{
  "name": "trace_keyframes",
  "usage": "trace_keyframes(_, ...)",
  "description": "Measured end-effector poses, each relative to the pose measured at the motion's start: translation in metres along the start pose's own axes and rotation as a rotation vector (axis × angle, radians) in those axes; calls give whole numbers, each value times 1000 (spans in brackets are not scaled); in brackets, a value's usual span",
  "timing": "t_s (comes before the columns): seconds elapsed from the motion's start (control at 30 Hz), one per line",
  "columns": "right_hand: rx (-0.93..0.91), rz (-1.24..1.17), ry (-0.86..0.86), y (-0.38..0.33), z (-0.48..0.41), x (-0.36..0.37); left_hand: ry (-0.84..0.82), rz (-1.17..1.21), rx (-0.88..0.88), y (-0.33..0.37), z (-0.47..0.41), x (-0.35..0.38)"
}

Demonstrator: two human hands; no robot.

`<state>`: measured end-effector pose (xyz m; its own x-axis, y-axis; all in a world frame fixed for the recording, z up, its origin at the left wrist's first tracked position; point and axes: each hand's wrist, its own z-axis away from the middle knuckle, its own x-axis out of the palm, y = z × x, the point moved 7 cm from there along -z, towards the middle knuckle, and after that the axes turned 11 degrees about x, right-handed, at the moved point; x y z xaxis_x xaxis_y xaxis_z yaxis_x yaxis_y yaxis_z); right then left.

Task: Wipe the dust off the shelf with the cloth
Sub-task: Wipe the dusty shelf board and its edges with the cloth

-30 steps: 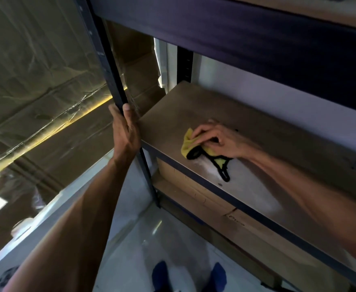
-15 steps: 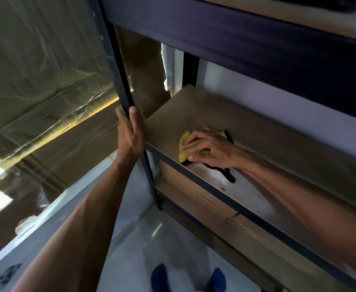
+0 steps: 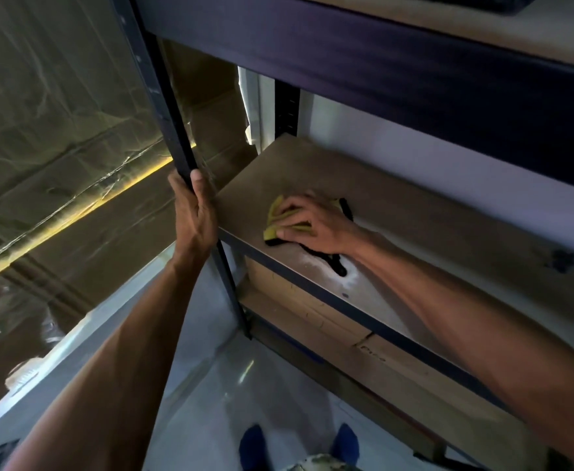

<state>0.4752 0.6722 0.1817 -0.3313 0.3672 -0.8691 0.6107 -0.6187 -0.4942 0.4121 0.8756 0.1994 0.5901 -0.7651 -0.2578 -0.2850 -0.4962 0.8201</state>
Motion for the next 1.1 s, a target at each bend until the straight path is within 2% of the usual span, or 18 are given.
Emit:
trace_keyframes(0.1, -6, 4, -5, 4, 14, 4, -28, -86, -25, -1, 12, 9)
trace_keyframes(0.2, 51, -205, 73, 11, 21, -15, -13, -200, 1, 2, 42, 22)
trace_keyframes(0.27, 134, -293, 293, 28, 28, -54, -28, -267, 25, 6, 65, 33)
trace_keyframes(0.33, 202, -212, 573, 51, 43, -102, -75, -343, 53, 6, 81, 45)
trace_keyframes(0.37, 244, -157, 634, 64, 49, -121, -110, -383, 76, 7, 86, 51)
trace_keyframes(0.43, 408, -78, 617, 99, 54, -136, -222, -494, 131, 4, 91, 61)
trace_keyframes(0.53, 709, 112, 484, 150, 61, -109, -422, -645, 179, -9, 88, 74)
trace_keyframes(0.6, 768, 219, 407, 155, 65, -78, -496, -683, 204, -14, 85, 76)
trace_keyframes(0.67, 746, 217, 340, 137, 66, -52, -521, -698, 235, -13, 84, 76)
trace_keyframes(0.73, 623, 208, 274, 101, 69, -29, -535, -700, 247, -10, 83, 74)
trace_keyframes(0.83, 427, 224, 275, 51, 76, -7, -550, -725, 239, -7, 83, 75)
trace_keyframes(1.0, 379, 150, 386, 30, 82, -26, -608, -785, 322, -2, 62, 73)
trace_keyframes(1.1, 493, 140, 571, 54, 99, -60, -672, -734, 307, -7, 50, 73)
